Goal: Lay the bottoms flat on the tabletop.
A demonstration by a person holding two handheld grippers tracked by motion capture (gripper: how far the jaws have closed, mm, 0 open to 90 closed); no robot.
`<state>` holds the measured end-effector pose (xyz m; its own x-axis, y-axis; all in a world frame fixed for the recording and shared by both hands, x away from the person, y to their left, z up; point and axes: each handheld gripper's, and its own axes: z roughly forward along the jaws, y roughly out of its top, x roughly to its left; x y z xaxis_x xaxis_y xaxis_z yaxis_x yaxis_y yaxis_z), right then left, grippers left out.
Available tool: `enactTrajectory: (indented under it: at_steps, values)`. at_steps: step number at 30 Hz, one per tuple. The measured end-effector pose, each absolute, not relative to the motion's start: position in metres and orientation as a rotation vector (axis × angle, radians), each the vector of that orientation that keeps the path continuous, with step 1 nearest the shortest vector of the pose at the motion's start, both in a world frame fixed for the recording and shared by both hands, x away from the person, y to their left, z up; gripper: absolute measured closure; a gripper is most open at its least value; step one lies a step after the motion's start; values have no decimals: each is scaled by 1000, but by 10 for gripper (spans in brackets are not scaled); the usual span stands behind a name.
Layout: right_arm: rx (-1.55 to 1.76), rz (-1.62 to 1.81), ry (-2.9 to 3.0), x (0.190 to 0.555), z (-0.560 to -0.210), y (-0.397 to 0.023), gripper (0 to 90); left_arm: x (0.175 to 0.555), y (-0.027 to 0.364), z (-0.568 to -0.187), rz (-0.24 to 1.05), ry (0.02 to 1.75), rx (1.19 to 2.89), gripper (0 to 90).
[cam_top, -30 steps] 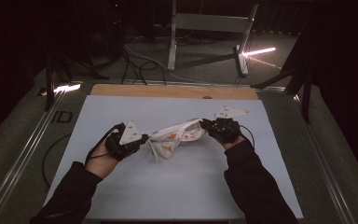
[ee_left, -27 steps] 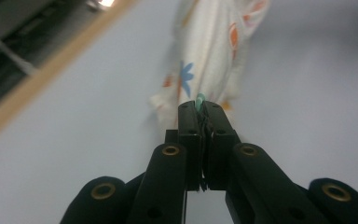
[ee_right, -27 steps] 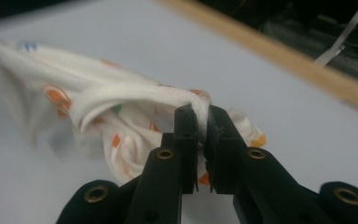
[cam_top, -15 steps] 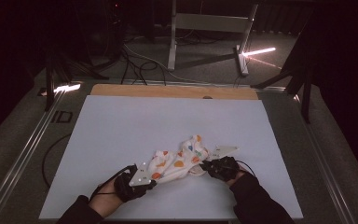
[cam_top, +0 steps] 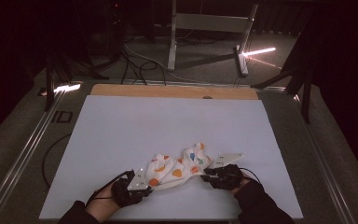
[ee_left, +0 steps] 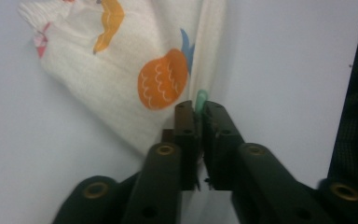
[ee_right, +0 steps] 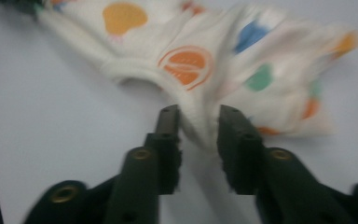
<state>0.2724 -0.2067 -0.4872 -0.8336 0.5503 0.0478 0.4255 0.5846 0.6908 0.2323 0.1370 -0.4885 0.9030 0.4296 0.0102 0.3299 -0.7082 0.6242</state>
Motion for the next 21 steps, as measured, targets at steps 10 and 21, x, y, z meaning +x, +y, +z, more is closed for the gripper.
enactTrajectory:
  at_steps: [10, 21]
  values:
    - [992, 1154, 2438, 310, -466, -217, 530, 270, 141, -472, 292, 736, 2305, 469]
    - [1095, 1086, 2409, 338, -488, -206, 513, 317, 115, -490, 296, 931, 2288, 487]
